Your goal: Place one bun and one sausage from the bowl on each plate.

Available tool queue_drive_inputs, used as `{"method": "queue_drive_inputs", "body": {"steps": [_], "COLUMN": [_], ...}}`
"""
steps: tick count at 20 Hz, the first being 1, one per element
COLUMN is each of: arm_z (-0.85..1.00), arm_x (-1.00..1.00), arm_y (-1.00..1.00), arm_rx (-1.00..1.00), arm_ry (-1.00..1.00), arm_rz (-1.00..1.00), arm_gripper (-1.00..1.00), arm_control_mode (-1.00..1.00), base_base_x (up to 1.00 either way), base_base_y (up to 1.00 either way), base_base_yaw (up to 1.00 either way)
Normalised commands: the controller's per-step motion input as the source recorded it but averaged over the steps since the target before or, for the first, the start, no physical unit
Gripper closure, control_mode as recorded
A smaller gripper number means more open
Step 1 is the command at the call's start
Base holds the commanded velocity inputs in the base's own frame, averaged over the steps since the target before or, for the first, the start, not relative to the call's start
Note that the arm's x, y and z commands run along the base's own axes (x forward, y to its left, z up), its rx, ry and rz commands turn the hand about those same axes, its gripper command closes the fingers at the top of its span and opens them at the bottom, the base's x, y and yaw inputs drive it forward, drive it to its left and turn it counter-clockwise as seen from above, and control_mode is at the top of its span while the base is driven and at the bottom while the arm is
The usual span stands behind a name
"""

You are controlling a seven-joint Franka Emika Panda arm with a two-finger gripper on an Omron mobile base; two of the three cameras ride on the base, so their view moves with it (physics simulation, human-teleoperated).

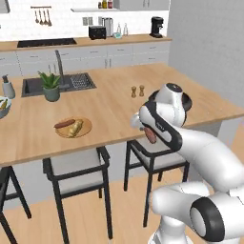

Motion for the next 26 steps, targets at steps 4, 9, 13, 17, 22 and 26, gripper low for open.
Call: {"method": "queue_drive_inputs", "body": {"steps": [4,9,13,17,22,26], "arm_z": [0.00,0.00,0.00,0.00,0.00,0.00], "arm_x": [0.00,0.00,0.00,0.00,0.00,0.00], "arm_y": [0.00,0.00,0.00,0.00,0.00,0.00], "arm_rx": [0.00,0.00,0.00,0.00,0.00,0.00], "arm_ry": [0.00,0.00,0.00,0.00,0.00,0.00], "arm_rz": [0.00,0.00,0.00,0.00,0.00,0.00], "arm_gripper": [1.00,1.00,1.00,1.00,1.00,1.00], "arm_control_mode": [1.00,1.00,1.00,1.00,1.00,1.00], "base_base_x": [0.07,0.12,0.22,0.43,0.69,0.73], "base_base_y": [1.00,1.00,1.00,1.00,1.00,1.00], "base_base_yaw": [0.00,0.00,0.00,0.00,0.00,0.00]}}
